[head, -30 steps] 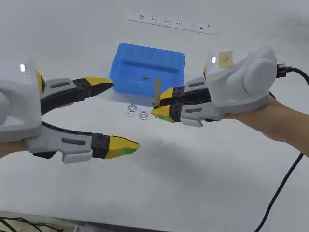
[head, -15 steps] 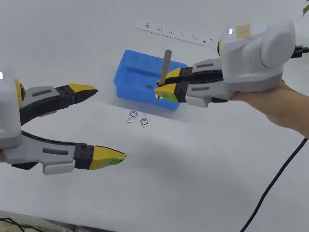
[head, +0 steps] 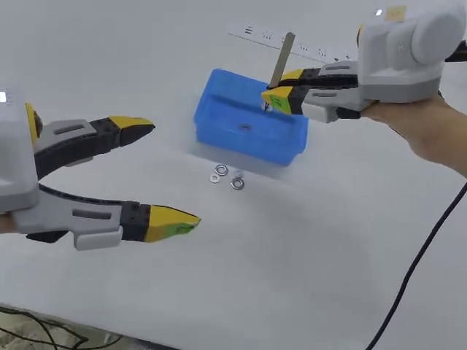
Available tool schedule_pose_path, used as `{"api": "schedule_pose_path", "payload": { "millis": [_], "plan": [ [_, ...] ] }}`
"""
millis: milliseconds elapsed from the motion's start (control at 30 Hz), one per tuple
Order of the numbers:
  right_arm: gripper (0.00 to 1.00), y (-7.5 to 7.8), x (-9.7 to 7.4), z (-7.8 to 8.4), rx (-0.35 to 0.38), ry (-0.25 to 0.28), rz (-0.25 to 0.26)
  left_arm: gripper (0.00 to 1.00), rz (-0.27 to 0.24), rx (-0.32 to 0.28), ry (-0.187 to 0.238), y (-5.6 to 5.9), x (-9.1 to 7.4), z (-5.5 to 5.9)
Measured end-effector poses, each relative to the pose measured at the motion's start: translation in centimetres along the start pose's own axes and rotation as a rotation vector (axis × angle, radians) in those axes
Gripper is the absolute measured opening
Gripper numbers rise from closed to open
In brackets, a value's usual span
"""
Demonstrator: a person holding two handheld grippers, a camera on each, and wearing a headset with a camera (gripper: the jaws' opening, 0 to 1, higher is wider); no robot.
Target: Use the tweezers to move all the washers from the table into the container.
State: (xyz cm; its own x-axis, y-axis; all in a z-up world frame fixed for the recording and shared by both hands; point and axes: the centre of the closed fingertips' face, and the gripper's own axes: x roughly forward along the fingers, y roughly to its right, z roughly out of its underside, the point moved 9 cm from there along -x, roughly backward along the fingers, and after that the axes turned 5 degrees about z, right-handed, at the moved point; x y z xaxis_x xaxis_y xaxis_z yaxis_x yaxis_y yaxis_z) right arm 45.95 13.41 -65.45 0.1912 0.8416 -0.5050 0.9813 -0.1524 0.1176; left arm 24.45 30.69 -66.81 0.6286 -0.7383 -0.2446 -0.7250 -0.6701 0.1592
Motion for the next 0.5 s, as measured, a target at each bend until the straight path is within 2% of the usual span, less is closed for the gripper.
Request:
{"api": "schedule_pose_path", "payload": {
  "millis": [267,500],
  "plan": [
    [0.10,0.4,2.1,2.6,0.031,0.008,-0.014,0.85,-0.016,-0.030,-0.011,0.1,-0.1,0.5],
    [0.10,-0.1,3.0,4.1,0.036,0.008,-0.007,0.85,-0.013,-0.050,-0.017,0.4,-0.2,0.7]
  ]
}}
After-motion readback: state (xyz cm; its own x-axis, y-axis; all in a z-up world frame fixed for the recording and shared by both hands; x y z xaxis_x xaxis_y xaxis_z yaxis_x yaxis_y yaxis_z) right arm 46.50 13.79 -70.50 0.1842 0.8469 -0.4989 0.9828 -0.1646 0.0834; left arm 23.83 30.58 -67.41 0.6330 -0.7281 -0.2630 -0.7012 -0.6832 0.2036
